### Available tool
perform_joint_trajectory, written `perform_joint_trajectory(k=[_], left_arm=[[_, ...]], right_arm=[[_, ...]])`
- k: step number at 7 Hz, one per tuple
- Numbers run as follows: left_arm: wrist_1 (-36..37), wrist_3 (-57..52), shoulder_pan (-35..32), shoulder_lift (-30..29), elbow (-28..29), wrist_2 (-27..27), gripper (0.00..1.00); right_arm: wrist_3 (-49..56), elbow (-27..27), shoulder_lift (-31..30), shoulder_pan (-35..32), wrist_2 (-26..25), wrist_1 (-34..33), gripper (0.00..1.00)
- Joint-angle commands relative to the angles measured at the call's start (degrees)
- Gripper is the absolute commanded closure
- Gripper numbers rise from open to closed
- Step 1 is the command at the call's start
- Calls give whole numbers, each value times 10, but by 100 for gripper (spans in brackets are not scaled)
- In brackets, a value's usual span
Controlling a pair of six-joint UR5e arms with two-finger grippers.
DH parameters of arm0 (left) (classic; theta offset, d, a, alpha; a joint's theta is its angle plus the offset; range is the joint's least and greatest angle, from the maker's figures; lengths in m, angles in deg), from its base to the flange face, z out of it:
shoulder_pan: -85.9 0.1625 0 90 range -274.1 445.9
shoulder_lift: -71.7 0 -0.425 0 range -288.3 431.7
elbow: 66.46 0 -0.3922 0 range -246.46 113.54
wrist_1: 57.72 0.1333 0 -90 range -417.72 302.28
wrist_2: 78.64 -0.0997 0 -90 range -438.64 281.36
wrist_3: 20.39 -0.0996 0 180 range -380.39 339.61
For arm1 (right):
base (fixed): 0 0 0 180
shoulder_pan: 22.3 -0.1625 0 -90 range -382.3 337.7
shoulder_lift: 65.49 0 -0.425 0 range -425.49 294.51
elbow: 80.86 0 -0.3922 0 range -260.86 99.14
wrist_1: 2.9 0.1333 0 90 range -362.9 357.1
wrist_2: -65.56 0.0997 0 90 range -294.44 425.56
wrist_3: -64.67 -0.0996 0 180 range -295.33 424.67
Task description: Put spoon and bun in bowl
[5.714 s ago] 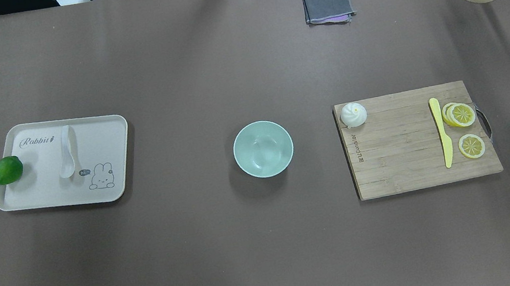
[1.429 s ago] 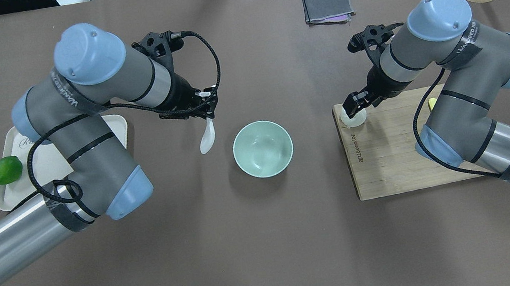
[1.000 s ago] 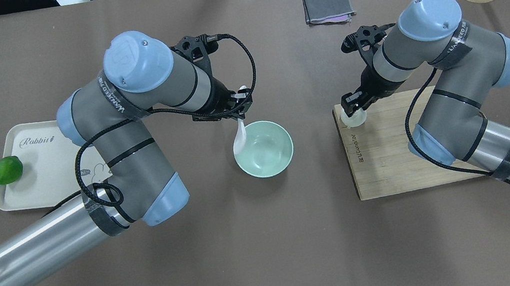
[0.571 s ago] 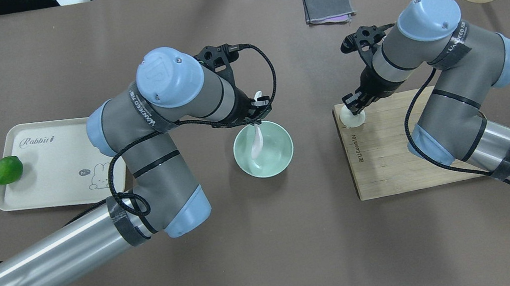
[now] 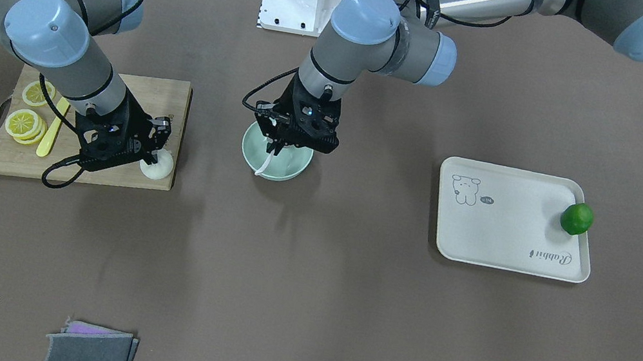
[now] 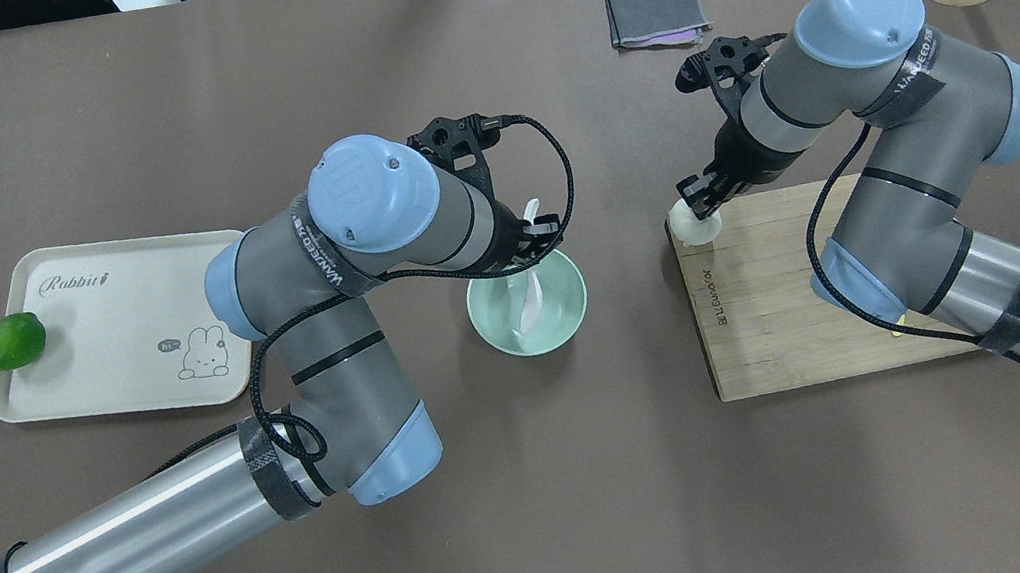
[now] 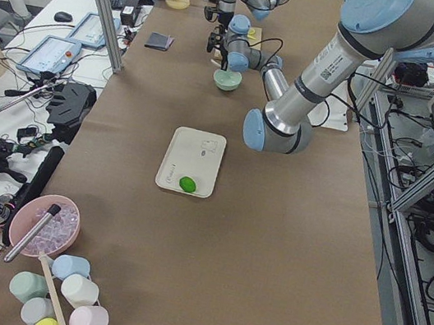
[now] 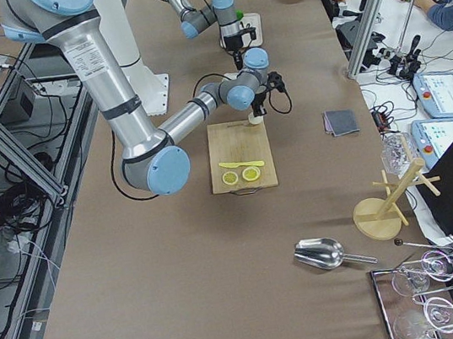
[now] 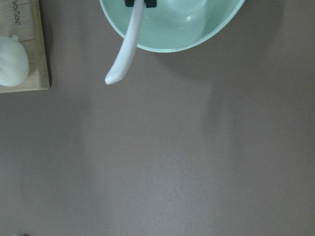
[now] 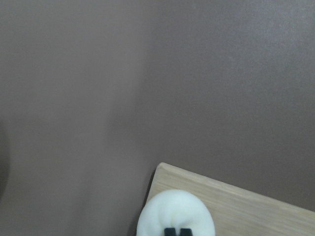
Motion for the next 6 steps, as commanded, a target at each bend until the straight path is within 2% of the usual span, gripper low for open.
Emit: perform_joint_trajectory(k=[1, 2, 3, 4, 5, 6], left_arm=[[-6, 12, 4, 1, -4, -12, 3], [-6, 7, 1, 3, -15, -11, 2], [-6, 2, -10, 37, -60, -6, 2], [-6, -25, -28, 100, -120, 14, 2], [-5, -89, -68, 181, -185, 78, 2], [-5, -121, -109, 241, -224, 130, 2]], right_arm=[[-1, 13, 6, -7, 3, -1, 100], [-6, 12, 16, -7, 2, -2, 100], [-45, 12, 33, -3, 2, -2, 100], [-83, 10, 53, 10, -1, 0, 100], [-122, 12, 74, 29, -5, -1, 100], [-161, 14, 92, 46, -18, -1, 100]])
